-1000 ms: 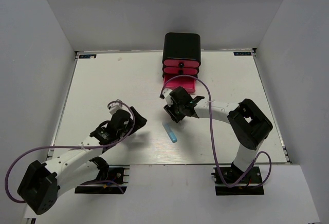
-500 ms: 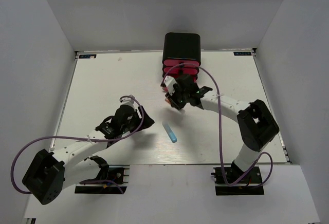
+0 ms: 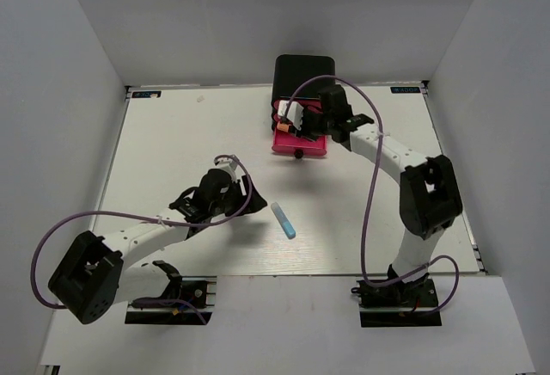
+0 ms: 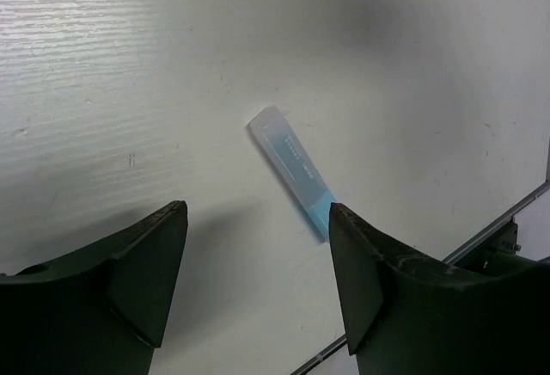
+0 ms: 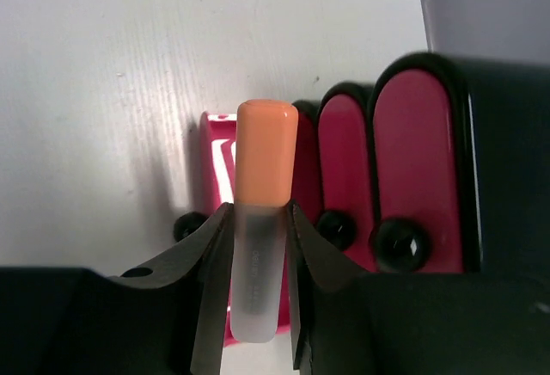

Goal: Sort the stationery into containers
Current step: Place the pen in the drawer, then pick up the pen from the center of the board, then place the pen in the drawer.

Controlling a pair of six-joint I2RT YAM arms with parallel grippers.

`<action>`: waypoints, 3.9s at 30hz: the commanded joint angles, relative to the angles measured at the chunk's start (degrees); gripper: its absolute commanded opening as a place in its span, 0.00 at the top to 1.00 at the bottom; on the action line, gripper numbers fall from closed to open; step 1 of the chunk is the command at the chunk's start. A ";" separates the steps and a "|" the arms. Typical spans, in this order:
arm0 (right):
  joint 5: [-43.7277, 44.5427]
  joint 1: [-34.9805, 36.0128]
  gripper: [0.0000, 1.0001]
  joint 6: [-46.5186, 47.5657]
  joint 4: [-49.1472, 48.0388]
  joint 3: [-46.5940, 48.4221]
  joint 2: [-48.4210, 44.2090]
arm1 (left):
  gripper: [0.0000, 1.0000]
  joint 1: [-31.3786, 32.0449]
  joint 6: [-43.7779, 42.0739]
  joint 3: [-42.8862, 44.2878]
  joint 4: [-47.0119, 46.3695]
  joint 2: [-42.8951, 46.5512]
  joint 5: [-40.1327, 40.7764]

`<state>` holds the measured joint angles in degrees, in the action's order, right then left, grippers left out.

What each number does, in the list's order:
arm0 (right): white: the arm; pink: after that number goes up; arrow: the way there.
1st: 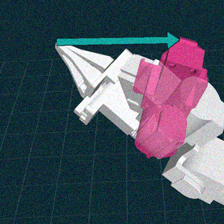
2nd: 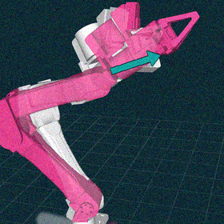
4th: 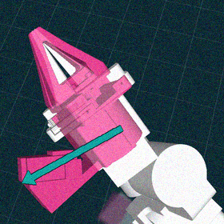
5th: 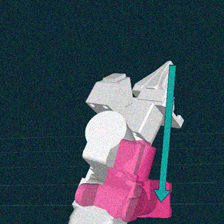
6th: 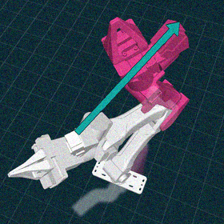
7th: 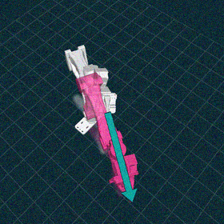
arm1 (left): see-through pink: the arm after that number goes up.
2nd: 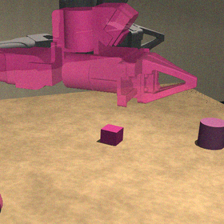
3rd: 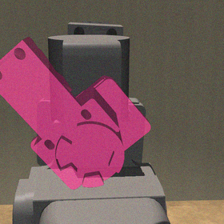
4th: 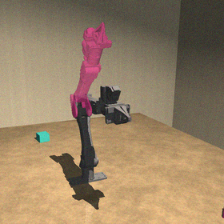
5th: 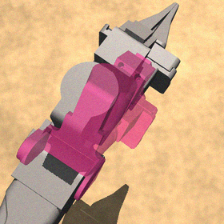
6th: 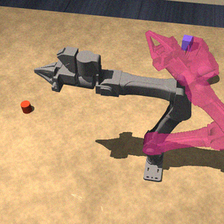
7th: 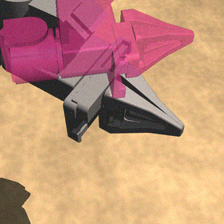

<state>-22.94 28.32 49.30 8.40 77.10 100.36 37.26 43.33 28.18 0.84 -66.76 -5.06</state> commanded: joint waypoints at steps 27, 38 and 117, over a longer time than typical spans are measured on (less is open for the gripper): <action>-8.62 -5.99 0.44 6.96 1.62 2.89 4.68 | 0.18 1.24 -2.82 14.95 11.45 -10.40 -4.78; -1.49 -8.89 0.30 -22.74 -12.53 -13.99 -12.89 | 0.19 6.24 10.98 24.98 23.14 -24.88 -2.77; -17.49 -21.99 0.52 -24.95 -8.93 -28.23 -26.53 | 0.51 1.86 -62.50 49.34 -19.56 -44.51 4.88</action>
<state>-39.46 6.46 23.86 0.27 49.69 74.83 39.11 -20.08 78.65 -17.28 -116.38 0.75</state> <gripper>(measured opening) 0.476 0.486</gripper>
